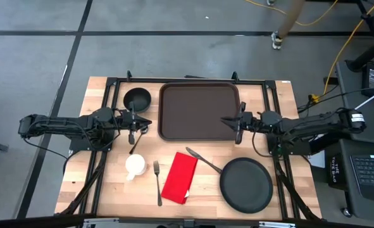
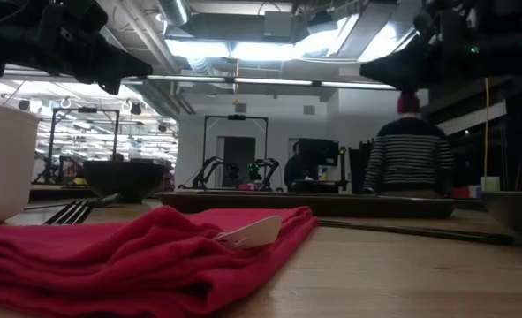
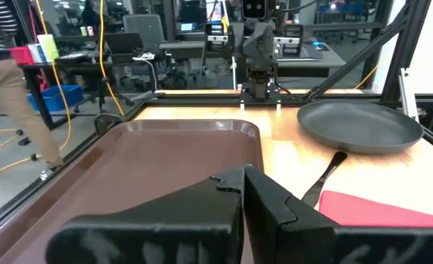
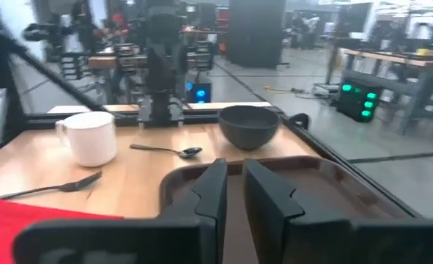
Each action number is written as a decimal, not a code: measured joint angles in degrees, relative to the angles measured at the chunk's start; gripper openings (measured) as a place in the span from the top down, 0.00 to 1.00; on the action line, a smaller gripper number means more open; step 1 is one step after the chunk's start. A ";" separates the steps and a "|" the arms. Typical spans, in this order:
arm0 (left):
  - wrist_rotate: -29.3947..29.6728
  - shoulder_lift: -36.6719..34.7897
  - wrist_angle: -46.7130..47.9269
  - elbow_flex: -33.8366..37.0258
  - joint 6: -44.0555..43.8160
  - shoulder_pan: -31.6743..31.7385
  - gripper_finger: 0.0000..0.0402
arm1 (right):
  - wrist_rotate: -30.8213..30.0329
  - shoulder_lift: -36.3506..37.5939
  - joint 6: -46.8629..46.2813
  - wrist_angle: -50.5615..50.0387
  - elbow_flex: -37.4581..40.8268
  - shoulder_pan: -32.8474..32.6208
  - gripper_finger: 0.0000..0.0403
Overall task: Set up tray
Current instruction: Put the white cup on the top left of the brown serving tray
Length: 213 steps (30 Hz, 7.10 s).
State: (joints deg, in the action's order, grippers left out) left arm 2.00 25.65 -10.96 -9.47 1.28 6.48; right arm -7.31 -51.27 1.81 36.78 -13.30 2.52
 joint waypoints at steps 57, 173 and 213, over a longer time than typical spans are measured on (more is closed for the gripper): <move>10.01 40.75 62.75 -52.29 -40.29 -26.60 0.99 | 2.93 -14.42 17.80 -0.26 -12.98 0.00 0.87; 12.37 81.11 90.01 -68.83 -126.74 -61.26 0.52 | 7.03 -14.40 3.29 0.59 -12.94 -0.55 0.87; 15.35 81.05 85.99 -65.22 -126.55 -61.53 0.78 | 7.01 -14.40 2.72 0.59 -12.94 -0.56 0.87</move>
State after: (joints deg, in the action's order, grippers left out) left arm 17.35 106.69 75.02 -74.70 -125.27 -55.05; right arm -0.30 -65.67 4.53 37.36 -26.24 1.96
